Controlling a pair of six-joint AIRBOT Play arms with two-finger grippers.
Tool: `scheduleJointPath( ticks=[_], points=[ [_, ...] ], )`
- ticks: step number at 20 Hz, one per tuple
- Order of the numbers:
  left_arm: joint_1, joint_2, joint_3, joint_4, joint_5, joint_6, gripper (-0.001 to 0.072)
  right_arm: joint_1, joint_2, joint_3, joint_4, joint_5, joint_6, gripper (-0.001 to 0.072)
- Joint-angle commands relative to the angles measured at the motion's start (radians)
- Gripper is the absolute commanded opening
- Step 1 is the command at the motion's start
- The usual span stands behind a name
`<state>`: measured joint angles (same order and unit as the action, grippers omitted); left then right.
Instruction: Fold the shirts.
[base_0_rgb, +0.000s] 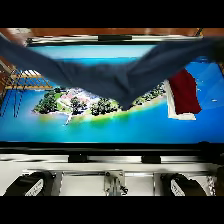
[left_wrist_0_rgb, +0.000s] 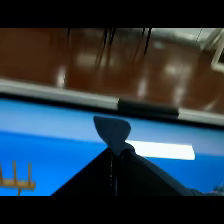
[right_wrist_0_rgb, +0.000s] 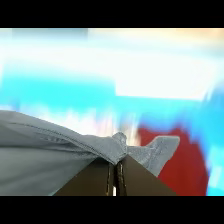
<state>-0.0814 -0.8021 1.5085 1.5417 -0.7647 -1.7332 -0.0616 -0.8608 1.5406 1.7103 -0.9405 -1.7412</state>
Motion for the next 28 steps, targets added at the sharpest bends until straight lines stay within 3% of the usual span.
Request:
scheduleJointPath(
  ticks=[1, 4, 9, 12, 14, 16, 19, 24, 25, 27, 28],
  points=[
    [0.013, 0.007, 0.251, 0.006, -0.001, 0.037, 0.0033, -0.004, 0.111, 0.110, 0.035, 0.098, -0.006, 0.0071],
    [0.013, 0.019, 0.278, 0.034, -0.110, 0.085, 0.0033, -0.005, 0.140, 0.112, 0.008, 0.077, -0.001, 0.0071],
    [0.012, -0.011, 0.181, 0.159, -0.597, 0.102, 0.0033, -0.005, 0.108, 0.111, -0.019, -0.224, 0.014, 0.0071],
    [0.012, 0.002, -0.027, 0.090, -0.631, 0.101, 0.0033, -0.005, 0.024, 0.087, -0.014, -0.493, 0.030, 0.0071],
    [0.010, 0.003, -0.187, 0.072, -0.623, 0.101, 0.0033, -0.005, -0.026, -0.008, -0.014, -0.586, 0.032, 0.0071],
    [0.010, 0.003, -0.336, 0.026, -0.559, 0.098, 0.0033, -0.005, -0.072, -0.133, -0.012, -0.518, 0.061, 0.0071],
    [0.010, 0.001, -0.481, -0.083, -0.398, 0.098, 0.0033, -0.005, -0.184, -0.248, 0.074, -0.294, 0.163, 0.0072],
    [0.010, -0.017, -0.527, -0.171, -0.223, 0.098, 0.0033, -0.005, -0.450, -0.257, 0.300, 0.006, 0.299, 0.0073],
    [0.011, -0.019, -0.527, -0.171, -0.204, 0.098, 0.0033, -0.005, -0.491, -0.257, 0.327, 0.005, 0.336, 0.0112],
    [0.011, -0.018, -0.527, -0.170, -0.179, 0.099, 0.0033, -0.012, -0.526, -0.257, 0.333, -0.072, 0.291, 0.0517],
    [0.011, -0.018, -0.527, -0.170, -0.174, 0.099, 0.0033, -0.025, -0.520, -0.257, 0.317, -0.146, 0.225, 0.0519]
  ],
)
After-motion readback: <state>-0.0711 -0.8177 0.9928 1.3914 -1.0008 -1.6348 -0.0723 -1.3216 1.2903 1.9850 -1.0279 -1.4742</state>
